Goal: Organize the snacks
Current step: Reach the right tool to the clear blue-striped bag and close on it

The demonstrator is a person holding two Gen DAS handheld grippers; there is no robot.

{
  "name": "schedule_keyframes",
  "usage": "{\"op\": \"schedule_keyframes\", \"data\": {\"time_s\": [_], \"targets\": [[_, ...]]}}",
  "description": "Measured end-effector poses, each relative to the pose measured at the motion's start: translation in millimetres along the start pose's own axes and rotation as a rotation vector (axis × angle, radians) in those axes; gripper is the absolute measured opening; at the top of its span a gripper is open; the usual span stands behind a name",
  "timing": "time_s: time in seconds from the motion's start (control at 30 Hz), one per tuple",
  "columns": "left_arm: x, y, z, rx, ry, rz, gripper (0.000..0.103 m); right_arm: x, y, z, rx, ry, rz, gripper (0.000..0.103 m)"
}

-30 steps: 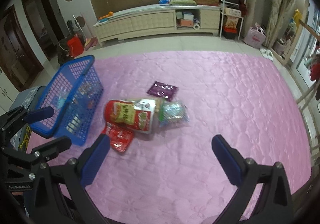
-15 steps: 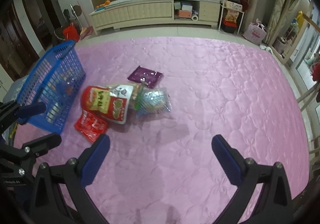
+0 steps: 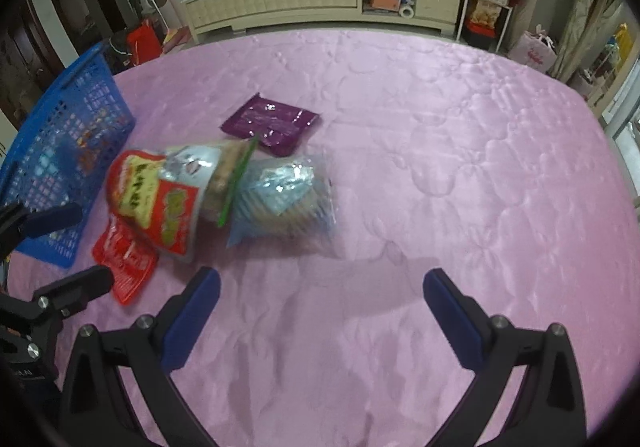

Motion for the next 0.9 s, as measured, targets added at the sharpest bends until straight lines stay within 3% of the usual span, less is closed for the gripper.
{"op": "schedule_keyframes", "data": {"time_s": [0.3, 0.67, 0.7, 0.83, 0.9], "targets": [[-6.4, -13.8, 18.5, -0.030, 0.044, -0.021, 0.073, -5.9, -27.2, 11.0, -0.033, 0.060, 0.021, 0.103], [-6.4, -19.6, 21.7, -0.046, 0.008, -0.024, 0.073, -12.7, -40.6, 18.3, -0.028, 0.122, -0.011, 0.102], [-6.9, -19.1, 21.9, -0.047, 0.008, -0.026, 0.073, -12.5, -40.1, 19.4, -0.035, 0.128, -0.016, 0.100], [-7.4, -19.1, 24.4, -0.039, 0.030, -0.021, 0.073, -14.5, -35.9, 25.4, -0.036, 0.178, -0.058, 0.073], [-7.6, -17.6, 24.1, -0.041, 0.040, -0.022, 0.073, -13.9, -35.1, 26.2, -0.039, 0.182, -0.063, 0.070]]}}
Point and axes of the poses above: each gripper's, at about its wrist camera, not at the fingertips, and y roughly against the way its jaws point, z to its left, x to its underside, the point moved 4 cm from there along -y, roughly the way its jaws point, and after that the axes turned 14 degrees about -z, right-handed, at the moved point
